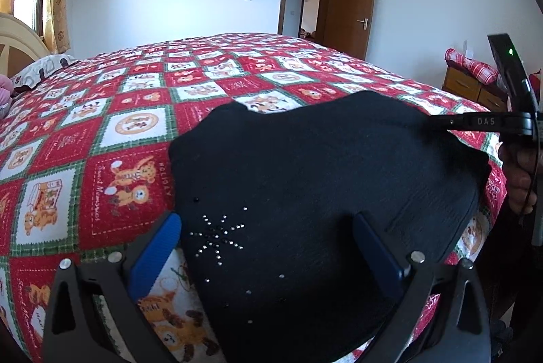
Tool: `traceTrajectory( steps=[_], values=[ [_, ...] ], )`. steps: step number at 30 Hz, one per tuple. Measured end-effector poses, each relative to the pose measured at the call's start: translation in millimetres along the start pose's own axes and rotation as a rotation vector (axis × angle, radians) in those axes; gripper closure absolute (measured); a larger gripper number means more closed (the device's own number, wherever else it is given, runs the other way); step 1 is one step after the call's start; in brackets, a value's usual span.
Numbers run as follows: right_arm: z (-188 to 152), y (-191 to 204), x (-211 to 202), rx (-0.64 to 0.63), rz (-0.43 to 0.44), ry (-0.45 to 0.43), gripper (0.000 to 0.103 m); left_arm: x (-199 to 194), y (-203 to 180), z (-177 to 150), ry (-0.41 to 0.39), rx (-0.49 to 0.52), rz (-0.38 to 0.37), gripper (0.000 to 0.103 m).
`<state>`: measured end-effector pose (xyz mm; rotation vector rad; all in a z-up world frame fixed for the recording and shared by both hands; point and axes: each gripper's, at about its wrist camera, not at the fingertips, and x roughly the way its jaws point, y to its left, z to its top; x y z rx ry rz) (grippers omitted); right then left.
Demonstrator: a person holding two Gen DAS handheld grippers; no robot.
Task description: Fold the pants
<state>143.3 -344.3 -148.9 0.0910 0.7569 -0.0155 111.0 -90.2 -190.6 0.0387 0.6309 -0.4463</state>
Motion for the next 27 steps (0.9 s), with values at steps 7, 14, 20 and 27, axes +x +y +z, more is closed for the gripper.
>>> traceTrajectory(
  steps=[7, 14, 20, 27],
  values=[
    [-1.3, -5.4, 3.9, -0.032, -0.041, 0.007, 0.091, -1.2, 2.2, 0.1, 0.014, -0.014, -0.001, 0.0],
    [1.6, 24.3, -42.6, -0.106, -0.097, -0.138, 0.073, -3.2, 5.6, -1.4, 0.024, -0.029, 0.0, 0.0],
    [-14.5, 79.8, -45.7, -0.255, 0.1, -0.123, 0.054, -8.4, 7.5, -3.9, 0.028, -0.029, 0.003, 0.0],
    [-40.4, 87.1, 0.0, -0.311, 0.085, 0.045, 0.053, -11.9, 16.3, -14.5, 0.035, -0.046, -0.006, 0.0]
  ],
)
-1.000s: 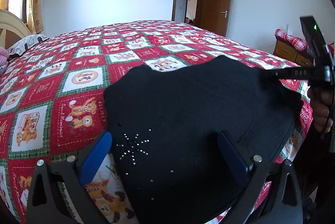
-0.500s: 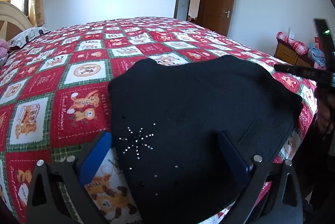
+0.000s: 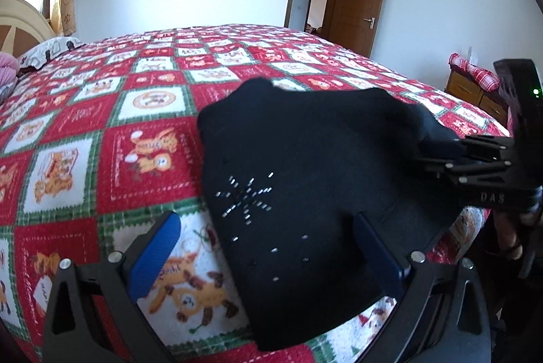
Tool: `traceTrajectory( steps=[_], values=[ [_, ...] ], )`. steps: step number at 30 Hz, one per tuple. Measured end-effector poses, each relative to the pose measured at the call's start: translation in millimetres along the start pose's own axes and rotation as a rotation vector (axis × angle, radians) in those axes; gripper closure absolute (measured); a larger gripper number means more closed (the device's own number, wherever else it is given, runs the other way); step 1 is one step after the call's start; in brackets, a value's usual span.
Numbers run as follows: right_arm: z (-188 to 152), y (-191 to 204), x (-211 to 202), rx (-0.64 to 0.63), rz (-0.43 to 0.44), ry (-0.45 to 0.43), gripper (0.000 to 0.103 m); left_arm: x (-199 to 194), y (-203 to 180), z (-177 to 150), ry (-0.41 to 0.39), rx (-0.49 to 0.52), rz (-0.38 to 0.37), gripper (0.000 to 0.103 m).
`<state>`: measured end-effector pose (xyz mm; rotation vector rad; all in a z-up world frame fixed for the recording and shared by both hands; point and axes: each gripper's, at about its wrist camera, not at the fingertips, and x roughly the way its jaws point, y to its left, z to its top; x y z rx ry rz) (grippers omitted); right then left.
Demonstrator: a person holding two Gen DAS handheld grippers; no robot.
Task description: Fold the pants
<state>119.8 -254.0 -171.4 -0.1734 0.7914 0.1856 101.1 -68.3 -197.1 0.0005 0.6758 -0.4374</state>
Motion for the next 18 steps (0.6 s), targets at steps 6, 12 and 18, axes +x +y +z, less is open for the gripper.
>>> traceTrajectory(
  steps=[6, 12, 18],
  values=[
    [-3.3, -4.3, -1.4, -0.001, 0.013, -0.006, 0.053, -3.0, -3.0, -1.2, -0.002, 0.016, 0.015, 0.0],
    [29.4, -4.8, -31.7, 0.027, 0.093, -0.07, 0.053, -12.4, -8.7, -9.3, -0.008, 0.054, 0.032, 0.0],
    [83.6, 28.7, 5.3, -0.022, 0.284, 0.028, 0.052, -11.3, -7.2, -11.2, 0.001, 0.054, 0.025, 0.0]
  ],
)
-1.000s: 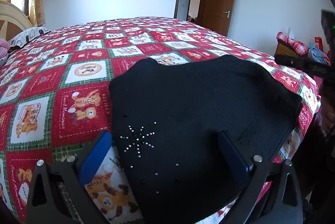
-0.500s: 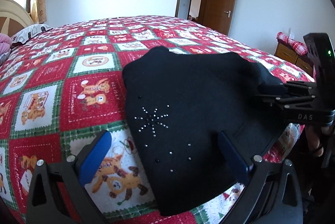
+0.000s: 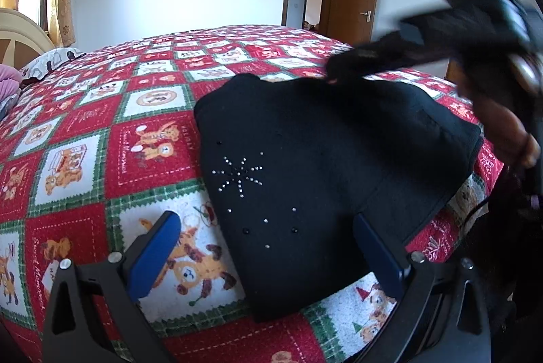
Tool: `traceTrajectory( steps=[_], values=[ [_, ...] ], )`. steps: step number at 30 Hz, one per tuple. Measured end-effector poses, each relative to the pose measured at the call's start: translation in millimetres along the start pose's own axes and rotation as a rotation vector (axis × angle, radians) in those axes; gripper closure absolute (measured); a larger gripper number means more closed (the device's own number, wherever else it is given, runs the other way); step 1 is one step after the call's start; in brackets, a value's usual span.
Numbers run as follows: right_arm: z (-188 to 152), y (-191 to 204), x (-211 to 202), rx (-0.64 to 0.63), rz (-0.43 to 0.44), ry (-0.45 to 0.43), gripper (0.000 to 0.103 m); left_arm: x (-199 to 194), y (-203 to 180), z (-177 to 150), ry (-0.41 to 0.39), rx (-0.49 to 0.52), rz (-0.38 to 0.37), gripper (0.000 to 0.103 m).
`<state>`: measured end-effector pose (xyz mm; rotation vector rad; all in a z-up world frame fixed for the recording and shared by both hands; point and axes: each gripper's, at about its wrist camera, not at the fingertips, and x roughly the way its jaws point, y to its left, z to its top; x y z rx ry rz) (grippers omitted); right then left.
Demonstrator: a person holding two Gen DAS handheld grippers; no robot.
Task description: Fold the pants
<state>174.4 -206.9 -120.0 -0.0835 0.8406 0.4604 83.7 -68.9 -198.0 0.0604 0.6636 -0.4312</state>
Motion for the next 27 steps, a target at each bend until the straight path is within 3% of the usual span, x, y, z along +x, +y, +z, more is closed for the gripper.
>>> traceTrajectory(
  steps=[5, 8, 10, 11, 12, 15, 17, 19, 22, 23, 24, 26, 27],
  values=[
    [38.6, 13.8, 52.4, 0.011, 0.103, 0.104, 0.052, 2.9, 1.0, -2.9, 0.002, 0.008, -0.011, 0.0],
    [48.4, 20.1, 83.1, 0.018, 0.197, 0.227, 0.052, 3.8, 1.4, -4.8, -0.002, 0.015, -0.014, 0.0],
    [50.4, 28.5, 92.2, -0.002, 0.248, 0.278, 0.067, 4.8, 2.0, -5.8, -0.004, 0.019, -0.017, 0.0],
    [51.9, 33.2, 92.5, -0.023, 0.253, 0.281, 0.085, 4.7, 2.0, -6.3, -0.006, 0.021, -0.017, 0.0],
    [53.4, 36.0, 91.0, -0.032, 0.251, 0.275, 0.09, 5.2, 1.9, -6.6, -0.009, 0.025, -0.016, 0.0],
    [57.9, 39.8, 83.3, -0.031, 0.243, 0.228, 0.095, 6.2, -1.1, -8.8, -0.015, 0.037, -0.004, 0.0],
    [57.1, 30.4, 93.3, 0.003, 0.19, 0.235, 0.095, 6.7, -2.0, -9.1, -0.013, 0.039, 0.0, 0.0],
    [51.2, 21.1, 112.2, 0.041, 0.149, 0.26, 0.095, 6.1, -1.3, -9.2, -0.016, 0.036, -0.003, 0.0],
    [49.6, 20.5, 110.4, 0.051, 0.162, 0.222, 0.093, 5.5, -2.1, -9.0, -0.017, 0.038, -0.005, 0.0],
    [49.6, 20.3, 106.5, 0.055, 0.163, 0.216, 0.085, 4.0, -2.4, -8.4, -0.02, 0.039, -0.005, 0.0],
    [49.6, 19.0, 99.4, 0.054, 0.163, 0.208, 0.069, 2.0, -2.2, -7.8, -0.023, 0.038, -0.005, 0.0],
    [48.1, 14.3, 76.2, 0.055, 0.124, 0.16, 0.055, -4.0, -2.1, -6.6, -0.044, 0.04, 0.008, 0.0],
    [45.1, 10.6, 59.5, 0.054, 0.101, 0.118, 0.055, -7.7, -2.7, -6.7, -0.059, 0.044, 0.017, 0.0]
  ],
)
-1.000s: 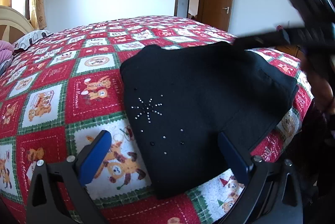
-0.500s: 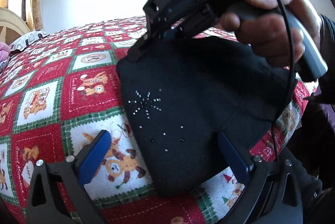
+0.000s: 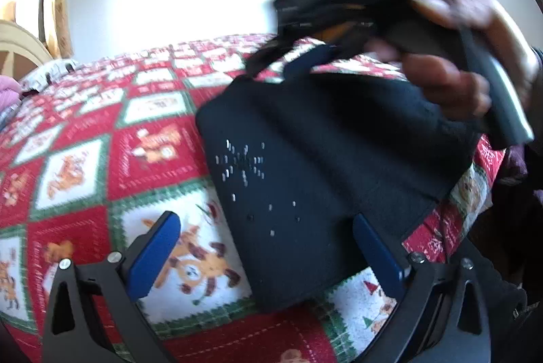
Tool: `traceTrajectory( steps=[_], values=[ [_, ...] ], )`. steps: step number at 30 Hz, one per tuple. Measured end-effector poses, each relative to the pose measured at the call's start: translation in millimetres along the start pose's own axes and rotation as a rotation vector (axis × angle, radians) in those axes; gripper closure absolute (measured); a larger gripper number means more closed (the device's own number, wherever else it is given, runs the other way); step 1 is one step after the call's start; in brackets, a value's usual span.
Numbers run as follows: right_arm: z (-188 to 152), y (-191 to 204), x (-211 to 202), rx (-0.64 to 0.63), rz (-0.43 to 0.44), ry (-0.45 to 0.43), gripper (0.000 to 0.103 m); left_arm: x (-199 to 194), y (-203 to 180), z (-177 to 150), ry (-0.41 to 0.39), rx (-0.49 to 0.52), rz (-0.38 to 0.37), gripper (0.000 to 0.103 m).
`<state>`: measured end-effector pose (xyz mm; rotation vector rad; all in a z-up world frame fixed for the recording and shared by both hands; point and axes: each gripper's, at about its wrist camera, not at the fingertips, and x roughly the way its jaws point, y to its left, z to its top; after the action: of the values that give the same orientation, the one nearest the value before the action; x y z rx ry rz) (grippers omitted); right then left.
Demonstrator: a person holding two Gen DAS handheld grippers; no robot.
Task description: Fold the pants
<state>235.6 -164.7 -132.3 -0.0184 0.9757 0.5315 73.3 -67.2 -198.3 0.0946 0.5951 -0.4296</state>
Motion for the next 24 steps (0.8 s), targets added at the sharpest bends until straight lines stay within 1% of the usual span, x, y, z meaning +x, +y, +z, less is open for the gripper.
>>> traceTrajectory(
  steps=[1, 3, 4, 5, 6, 7, 8, 9, 11, 12, 14, 15, 17, 19, 21, 24],
  values=[
    [-5.9, -4.4, -14.9, 0.006, -0.003, -0.033, 0.055, -3.2, -0.4, 1.2, -0.015, 0.004, 0.011, 0.0],
    [-20.7, -11.8, -38.2, 0.018, 0.011, -0.069, 0.055, -7.6, -1.4, 3.1, -0.039, 0.012, 0.042, 0.0],
    [-30.9, -17.0, -47.3, 0.02, 0.025, -0.079, 0.055, -5.8, -1.7, 3.1, -0.029, 0.018, 0.067, 0.0],
    [-42.1, -22.6, -52.8, 0.02, 0.031, -0.079, 0.055, -0.6, -1.1, 1.8, 0.004, 0.02, 0.092, 0.0],
    [-48.7, -28.1, -53.5, 0.023, 0.014, -0.074, 0.055, 4.4, 1.2, -0.5, 0.033, 0.01, 0.097, 0.0],
    [-57.1, -38.3, -50.9, 0.039, -0.035, -0.064, 0.055, 7.0, 4.2, -2.0, 0.046, -0.01, 0.083, 0.0],
    [-63.7, -50.2, -45.6, 0.067, -0.084, -0.048, 0.055, 7.8, 7.3, -2.7, 0.048, -0.033, 0.069, 0.0],
    [-69.1, -69.7, -39.8, 0.121, -0.112, -0.045, 0.056, 7.0, 6.8, -2.1, 0.046, -0.031, 0.069, 0.0],
    [-71.9, -87.8, -43.0, 0.187, -0.021, -0.107, 0.056, 6.5, 5.6, -2.1, 0.049, -0.021, 0.076, 0.0],
    [-72.2, -94.8, -45.4, 0.22, 0.008, -0.124, 0.056, 6.1, 6.1, -2.4, 0.05, -0.022, 0.077, 0.0],
    [-71.3, -96.9, -50.6, 0.253, 0.011, -0.145, 0.056, 2.5, 7.5, -1.1, 0.045, -0.028, 0.086, 0.0],
    [-71.3, -94.2, -55.5, 0.255, -0.005, -0.156, 0.055, -0.4, 8.9, -1.3, 0.034, -0.03, 0.095, 0.0],
    [-75.6, -89.1, -70.4, 0.247, -0.049, -0.172, 0.055, -6.1, 13.0, 4.8, -0.003, -0.039, 0.104, 0.0],
    [-88.4, -90.8, -93.2, 0.238, -0.089, -0.21, 0.055, -6.3, 19.7, 9.7, -0.014, -0.07, 0.072, 0.0],
    [-100.3, -100.1, -109.4, 0.264, -0.132, -0.229, 0.055, -0.7, 24.3, 12.2, 0.001, -0.108, 0.042, 0.0],
    [-122.5, -124.6, -123.2, 0.323, -0.189, -0.227, 0.055, 8.0, 25.9, 14.4, 0.024, -0.137, 0.018, 0.0]
  ],
)
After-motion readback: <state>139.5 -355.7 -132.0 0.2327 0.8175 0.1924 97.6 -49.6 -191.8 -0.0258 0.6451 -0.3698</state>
